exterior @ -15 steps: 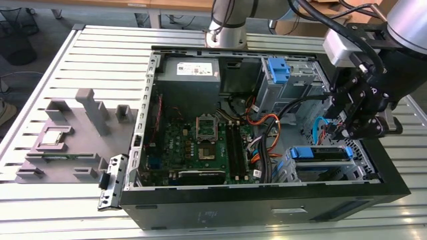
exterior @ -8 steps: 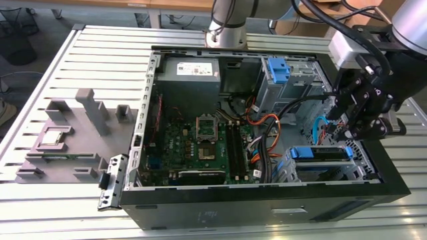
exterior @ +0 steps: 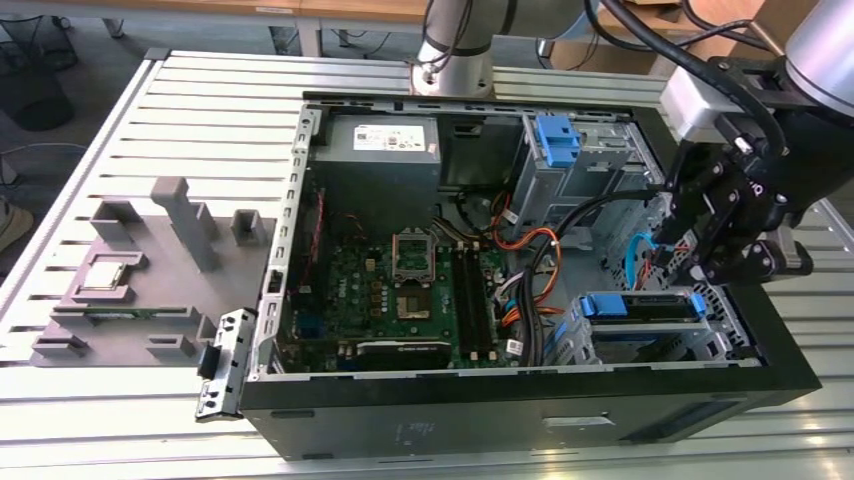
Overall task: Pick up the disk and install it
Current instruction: 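Insert the first disk wire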
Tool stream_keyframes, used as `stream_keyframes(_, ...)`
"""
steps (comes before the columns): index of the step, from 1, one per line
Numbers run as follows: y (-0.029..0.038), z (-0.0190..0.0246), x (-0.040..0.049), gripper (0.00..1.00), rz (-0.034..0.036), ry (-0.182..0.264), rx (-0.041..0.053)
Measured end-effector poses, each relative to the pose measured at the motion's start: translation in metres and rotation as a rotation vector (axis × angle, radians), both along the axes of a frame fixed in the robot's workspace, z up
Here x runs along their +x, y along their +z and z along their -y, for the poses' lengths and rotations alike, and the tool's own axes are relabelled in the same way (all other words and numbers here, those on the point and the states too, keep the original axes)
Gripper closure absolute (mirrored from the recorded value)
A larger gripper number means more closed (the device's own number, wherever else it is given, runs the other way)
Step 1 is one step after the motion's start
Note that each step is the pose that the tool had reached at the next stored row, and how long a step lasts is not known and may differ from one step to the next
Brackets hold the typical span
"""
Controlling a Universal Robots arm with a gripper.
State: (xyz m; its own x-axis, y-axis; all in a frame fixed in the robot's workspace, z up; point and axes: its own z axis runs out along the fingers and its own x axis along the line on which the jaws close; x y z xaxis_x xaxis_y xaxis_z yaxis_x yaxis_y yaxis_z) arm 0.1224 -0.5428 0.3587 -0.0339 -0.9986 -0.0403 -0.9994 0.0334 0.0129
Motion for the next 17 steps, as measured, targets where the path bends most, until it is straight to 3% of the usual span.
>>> stream_keyframes(5, -0.0017, 0.0, 0.0001, 0.51, -0.0034, 0.0, -0.0069)
stream_keyframes(17, -0.0017, -0.0001, -0.0007, 0.51, -0.0032, 0.0, -0.0084)
